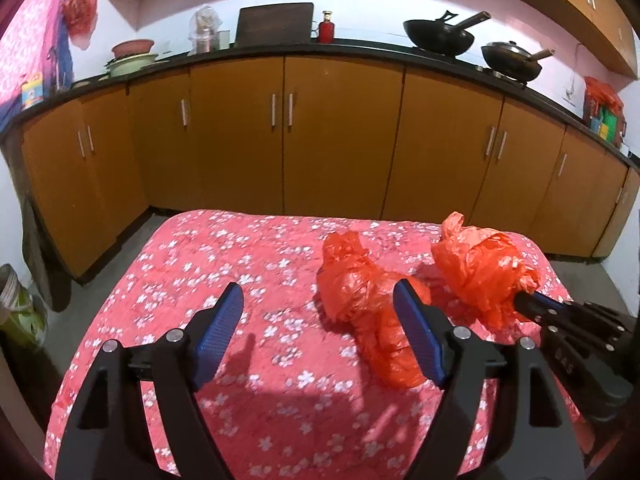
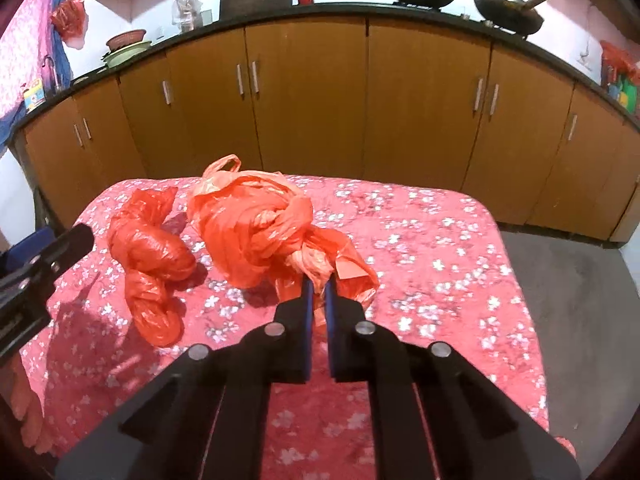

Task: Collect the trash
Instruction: 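Grasp a red bag with left gripper while right gripper grasps another red bag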

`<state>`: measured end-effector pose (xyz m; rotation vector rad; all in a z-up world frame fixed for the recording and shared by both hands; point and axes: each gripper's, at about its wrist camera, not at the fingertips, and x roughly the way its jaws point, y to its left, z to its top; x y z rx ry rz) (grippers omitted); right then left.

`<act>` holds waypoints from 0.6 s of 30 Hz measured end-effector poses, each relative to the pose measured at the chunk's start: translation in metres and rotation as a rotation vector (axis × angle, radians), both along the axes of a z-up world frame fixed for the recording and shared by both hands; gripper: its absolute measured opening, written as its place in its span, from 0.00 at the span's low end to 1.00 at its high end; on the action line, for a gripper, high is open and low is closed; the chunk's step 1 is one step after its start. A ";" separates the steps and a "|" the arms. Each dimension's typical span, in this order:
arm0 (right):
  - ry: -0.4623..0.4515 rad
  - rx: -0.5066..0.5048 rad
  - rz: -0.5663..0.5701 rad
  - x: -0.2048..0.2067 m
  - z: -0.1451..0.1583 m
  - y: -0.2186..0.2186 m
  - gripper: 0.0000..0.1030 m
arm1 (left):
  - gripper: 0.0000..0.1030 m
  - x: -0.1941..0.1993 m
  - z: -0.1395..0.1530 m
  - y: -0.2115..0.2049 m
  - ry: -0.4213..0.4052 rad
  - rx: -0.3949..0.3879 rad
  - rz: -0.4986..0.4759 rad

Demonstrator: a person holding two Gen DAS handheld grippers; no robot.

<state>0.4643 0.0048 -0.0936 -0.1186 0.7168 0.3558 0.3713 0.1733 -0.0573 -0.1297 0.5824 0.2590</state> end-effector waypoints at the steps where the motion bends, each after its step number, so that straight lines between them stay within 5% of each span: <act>1: 0.000 0.006 -0.005 0.000 0.001 -0.002 0.07 | 0.74 0.003 0.000 -0.002 0.002 0.001 -0.006; 8: -0.003 0.028 -0.030 -0.005 0.006 -0.015 0.07 | 0.74 0.025 -0.002 -0.012 0.036 0.027 -0.008; 18: 0.002 0.030 -0.044 -0.010 0.006 -0.025 0.07 | 0.35 0.037 -0.021 -0.029 0.094 0.039 -0.085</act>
